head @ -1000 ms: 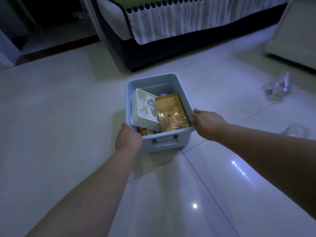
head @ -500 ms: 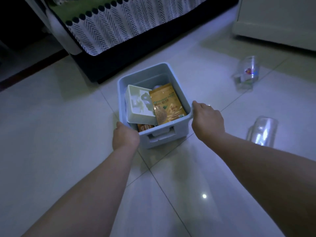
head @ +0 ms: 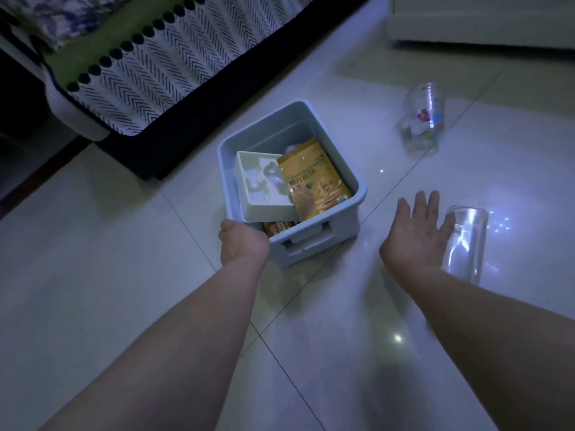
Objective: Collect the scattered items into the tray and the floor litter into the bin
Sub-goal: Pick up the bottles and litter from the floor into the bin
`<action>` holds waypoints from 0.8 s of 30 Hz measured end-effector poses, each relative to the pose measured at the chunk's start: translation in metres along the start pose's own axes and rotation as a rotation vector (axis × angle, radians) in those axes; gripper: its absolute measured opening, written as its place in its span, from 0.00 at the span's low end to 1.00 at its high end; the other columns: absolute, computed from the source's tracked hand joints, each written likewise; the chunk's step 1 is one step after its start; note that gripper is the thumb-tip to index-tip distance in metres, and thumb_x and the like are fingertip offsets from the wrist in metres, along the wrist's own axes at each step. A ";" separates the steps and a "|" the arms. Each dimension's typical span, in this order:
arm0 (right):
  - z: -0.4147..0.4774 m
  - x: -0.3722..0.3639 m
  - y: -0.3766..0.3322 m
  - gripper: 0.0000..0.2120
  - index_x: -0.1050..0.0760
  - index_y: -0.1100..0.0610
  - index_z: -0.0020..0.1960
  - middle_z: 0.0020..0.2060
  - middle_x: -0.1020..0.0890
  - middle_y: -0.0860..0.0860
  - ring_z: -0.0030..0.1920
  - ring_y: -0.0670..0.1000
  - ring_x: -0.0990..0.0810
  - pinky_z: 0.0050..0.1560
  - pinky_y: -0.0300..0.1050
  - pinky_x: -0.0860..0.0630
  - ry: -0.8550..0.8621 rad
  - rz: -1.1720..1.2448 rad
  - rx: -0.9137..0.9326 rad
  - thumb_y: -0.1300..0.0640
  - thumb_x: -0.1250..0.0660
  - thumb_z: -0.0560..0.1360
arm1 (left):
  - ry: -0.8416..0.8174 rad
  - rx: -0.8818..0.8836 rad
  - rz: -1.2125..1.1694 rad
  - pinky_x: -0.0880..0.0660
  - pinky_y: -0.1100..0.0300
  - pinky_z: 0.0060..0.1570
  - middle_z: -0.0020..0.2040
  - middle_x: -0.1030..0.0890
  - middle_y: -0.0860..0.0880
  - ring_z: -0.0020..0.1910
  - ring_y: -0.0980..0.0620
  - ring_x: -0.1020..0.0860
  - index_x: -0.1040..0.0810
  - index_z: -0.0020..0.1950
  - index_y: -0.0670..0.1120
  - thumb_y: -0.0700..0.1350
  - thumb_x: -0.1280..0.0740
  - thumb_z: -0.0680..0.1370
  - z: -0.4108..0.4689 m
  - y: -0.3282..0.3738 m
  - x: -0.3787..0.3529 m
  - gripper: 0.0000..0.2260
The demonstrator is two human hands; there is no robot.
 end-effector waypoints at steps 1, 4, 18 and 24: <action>0.002 -0.001 0.011 0.34 0.49 0.57 0.77 0.78 0.53 0.57 0.77 0.60 0.61 0.74 0.61 0.57 -0.016 -0.018 -0.054 0.60 0.39 0.74 | 0.010 -0.007 0.002 0.26 0.47 0.54 0.66 0.30 0.38 0.61 0.36 0.26 0.38 0.67 0.37 0.39 0.39 0.78 0.002 -0.002 -0.001 0.19; 0.002 -0.004 0.047 0.33 0.52 0.59 0.77 0.77 0.56 0.61 0.76 0.65 0.59 0.74 0.61 0.53 -0.025 -0.018 -0.227 0.61 0.42 0.75 | 0.039 -0.057 0.010 0.28 0.47 0.54 0.65 0.30 0.37 0.60 0.35 0.26 0.38 0.68 0.36 0.39 0.42 0.79 0.008 -0.003 -0.008 0.19; -0.008 0.019 0.047 0.45 0.55 0.63 0.76 0.74 0.45 0.61 0.68 0.64 0.35 0.62 0.56 0.32 0.050 0.105 -0.310 0.54 0.30 0.70 | -0.049 -0.165 -0.055 0.29 0.47 0.55 0.68 0.32 0.38 0.63 0.35 0.28 0.40 0.70 0.37 0.39 0.39 0.78 0.029 0.010 -0.003 0.22; 0.004 0.090 0.010 0.38 0.46 0.61 0.73 0.69 0.37 0.61 0.63 0.65 0.31 0.59 0.55 0.30 0.299 0.336 -0.253 0.52 0.32 0.69 | -0.120 -0.173 -0.050 0.28 0.48 0.53 0.68 0.33 0.39 0.63 0.36 0.27 0.40 0.70 0.39 0.39 0.37 0.77 0.038 0.016 -0.001 0.23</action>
Point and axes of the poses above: each hand's wrist, its own z-axis towards the middle knuckle, its own x-axis out of the back of the hand, y = z × x, the point moved 6 cm from there along z, towards the middle knuckle
